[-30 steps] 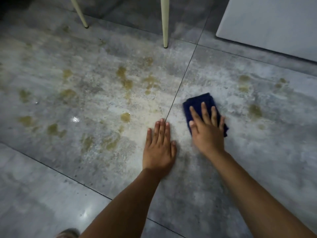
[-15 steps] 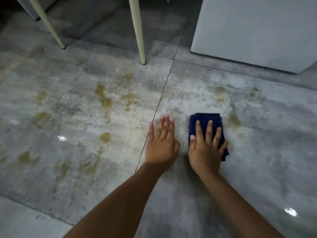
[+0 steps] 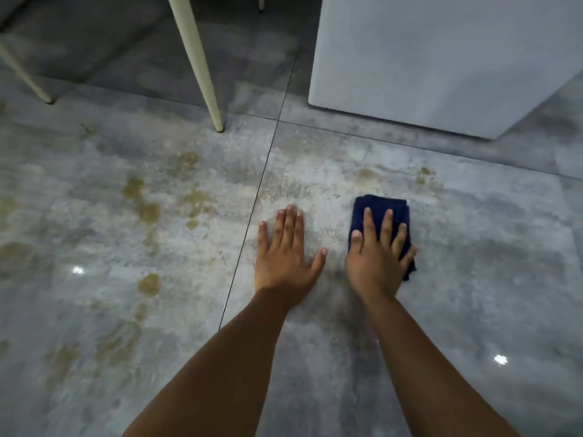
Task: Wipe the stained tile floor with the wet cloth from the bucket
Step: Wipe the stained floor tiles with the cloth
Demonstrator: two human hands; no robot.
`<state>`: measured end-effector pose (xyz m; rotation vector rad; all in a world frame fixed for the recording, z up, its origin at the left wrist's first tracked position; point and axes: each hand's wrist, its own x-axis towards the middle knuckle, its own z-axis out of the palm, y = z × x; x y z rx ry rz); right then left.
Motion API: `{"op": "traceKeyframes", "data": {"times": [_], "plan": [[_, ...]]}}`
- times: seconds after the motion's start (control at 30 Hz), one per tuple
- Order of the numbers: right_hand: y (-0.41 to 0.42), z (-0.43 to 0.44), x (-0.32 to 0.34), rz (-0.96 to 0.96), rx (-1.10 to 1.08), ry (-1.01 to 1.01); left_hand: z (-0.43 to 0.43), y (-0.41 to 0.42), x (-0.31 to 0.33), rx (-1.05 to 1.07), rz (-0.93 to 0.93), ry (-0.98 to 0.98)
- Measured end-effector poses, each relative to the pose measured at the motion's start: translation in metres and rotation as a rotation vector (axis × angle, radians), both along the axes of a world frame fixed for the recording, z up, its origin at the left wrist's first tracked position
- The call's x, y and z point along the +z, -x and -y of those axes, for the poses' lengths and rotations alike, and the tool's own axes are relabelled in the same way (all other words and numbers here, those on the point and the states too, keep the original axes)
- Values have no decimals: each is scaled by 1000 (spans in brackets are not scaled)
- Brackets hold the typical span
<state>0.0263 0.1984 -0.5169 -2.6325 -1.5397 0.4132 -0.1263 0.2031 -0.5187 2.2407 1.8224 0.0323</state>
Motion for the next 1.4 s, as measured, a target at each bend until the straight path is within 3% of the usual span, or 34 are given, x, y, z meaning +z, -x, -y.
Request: {"op": "traceKeyframes", "data": {"times": [0.07, 0.13, 0.23, 0.37, 0.5, 0.6, 0.7, 0.83, 0.97, 1.13, 1.23, 1.4], "plan": [[-34, -15, 6, 12, 10, -13, -3, -1, 2, 6, 12, -5], [-59, -15, 6, 14, -116, -39, -7, -1, 2, 7, 20, -12], [-37, 2, -1, 23, -301, -88, -12, 3, -1, -6, -1, -22], [4, 3, -4, 5, -163, -32, -4, 5, -3, 7, -32, 1], [-45, -37, 9, -1, -34, -46, -14, -1, 2, 9, 7, 6], [-79, -18, 10, -31, -270, -47, -17, -3, 3, 1, 2, 38], [-50, 38, -1, -7, -441, -48, -29, -9, 2, -60, -47, 9], [-17, 34, 1, -6, -155, -50, -70, -19, 9, -80, -20, -7], [-42, -20, 10, 7, 212, -45, -66, -22, 3, -75, -19, -59], [-67, -28, 1, -2, -61, -41, -68, -29, 0, -71, -13, -56], [-31, -18, -3, -4, 119, -69, -66, -27, 0, -73, -39, -45], [-30, -87, 9, -95, 362, -33, -67, -20, 2, -65, -52, -46]]}}
